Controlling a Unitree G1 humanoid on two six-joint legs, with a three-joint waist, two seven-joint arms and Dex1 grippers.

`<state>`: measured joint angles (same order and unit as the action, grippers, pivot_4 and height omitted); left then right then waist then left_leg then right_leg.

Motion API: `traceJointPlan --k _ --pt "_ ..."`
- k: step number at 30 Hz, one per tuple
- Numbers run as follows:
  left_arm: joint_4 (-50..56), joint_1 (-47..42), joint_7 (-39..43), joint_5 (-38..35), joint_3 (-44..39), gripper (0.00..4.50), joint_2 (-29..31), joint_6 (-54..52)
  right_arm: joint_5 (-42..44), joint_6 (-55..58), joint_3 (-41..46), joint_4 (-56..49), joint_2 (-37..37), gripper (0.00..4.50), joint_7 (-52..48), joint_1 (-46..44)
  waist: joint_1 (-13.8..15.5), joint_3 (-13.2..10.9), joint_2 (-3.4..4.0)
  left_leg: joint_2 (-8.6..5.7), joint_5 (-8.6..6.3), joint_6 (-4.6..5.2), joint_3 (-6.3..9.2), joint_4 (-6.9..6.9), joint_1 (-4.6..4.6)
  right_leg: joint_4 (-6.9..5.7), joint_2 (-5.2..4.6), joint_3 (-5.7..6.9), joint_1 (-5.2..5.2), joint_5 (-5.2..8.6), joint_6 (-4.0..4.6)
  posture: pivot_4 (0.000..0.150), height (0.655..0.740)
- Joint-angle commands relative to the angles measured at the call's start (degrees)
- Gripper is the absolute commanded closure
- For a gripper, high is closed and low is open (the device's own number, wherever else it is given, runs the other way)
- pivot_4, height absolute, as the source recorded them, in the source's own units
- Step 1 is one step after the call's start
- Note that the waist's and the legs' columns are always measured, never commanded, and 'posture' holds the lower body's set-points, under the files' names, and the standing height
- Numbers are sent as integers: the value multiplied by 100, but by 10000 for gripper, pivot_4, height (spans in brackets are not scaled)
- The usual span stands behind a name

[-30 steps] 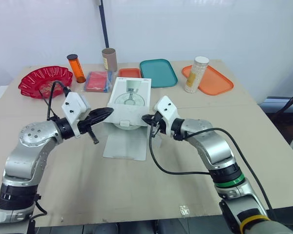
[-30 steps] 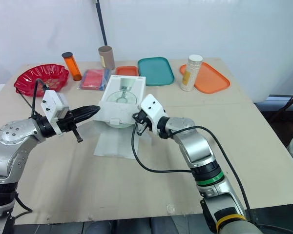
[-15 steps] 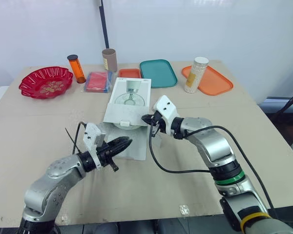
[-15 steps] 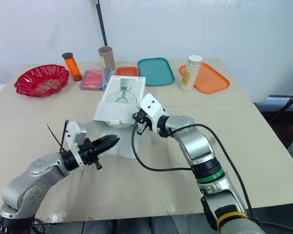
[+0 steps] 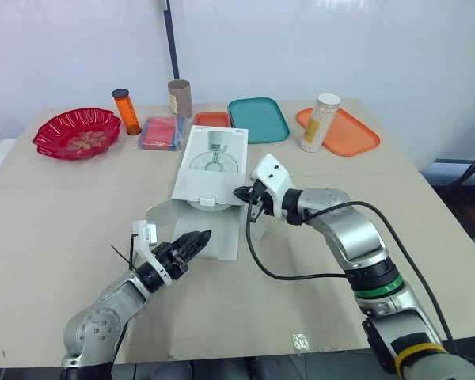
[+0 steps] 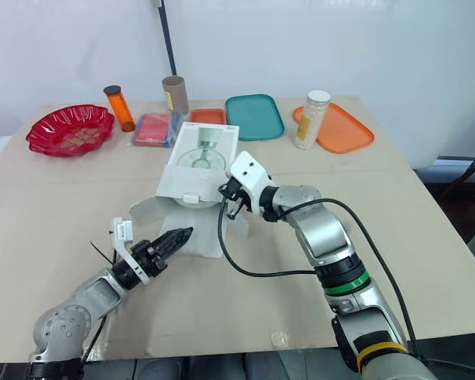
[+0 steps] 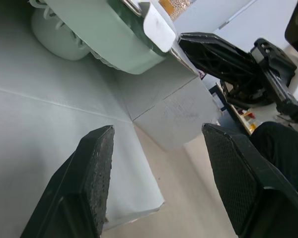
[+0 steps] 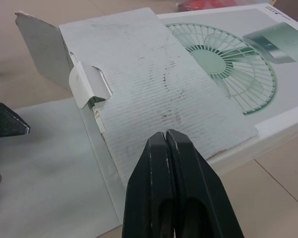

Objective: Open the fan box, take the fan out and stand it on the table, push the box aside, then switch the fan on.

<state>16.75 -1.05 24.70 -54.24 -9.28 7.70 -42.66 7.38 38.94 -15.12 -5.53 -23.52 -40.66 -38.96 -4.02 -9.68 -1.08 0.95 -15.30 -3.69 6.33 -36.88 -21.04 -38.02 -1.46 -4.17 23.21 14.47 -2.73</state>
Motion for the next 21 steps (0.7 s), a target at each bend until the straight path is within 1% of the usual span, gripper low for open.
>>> traceJointPlan --k 1,6,10,21 --pt "-142 -92 -154 -263 -37 14749 -221 -37 -43 214 -86 -142 -57 45000 0 88 8 0 -1 0 0 0 0 0 0 1 0 0 0 0 0 1500 7400" --pt "-246 -206 -329 -321 -66 14749 -458 31 -30 322 -48 -197 19 45000 93 12 14 0 -1 0 0 0 0 0 0 1 1 -1 0 0 0 1500 7400" --pt "-342 -331 -409 -279 -103 14749 -515 101 26 395 36 -218 120 45000 179 -113 14 0 -1 -1 1 -2 0 0 0 1 1 0 0 0 0 1500 7400" --pt "-1177 -827 -372 -260 -274 14749 -618 248 24 257 68 -84 174 45000 224 -212 13 0 -1 -2 2 -3 0 1 -2 1 0 0 3 0 0 1500 7400"
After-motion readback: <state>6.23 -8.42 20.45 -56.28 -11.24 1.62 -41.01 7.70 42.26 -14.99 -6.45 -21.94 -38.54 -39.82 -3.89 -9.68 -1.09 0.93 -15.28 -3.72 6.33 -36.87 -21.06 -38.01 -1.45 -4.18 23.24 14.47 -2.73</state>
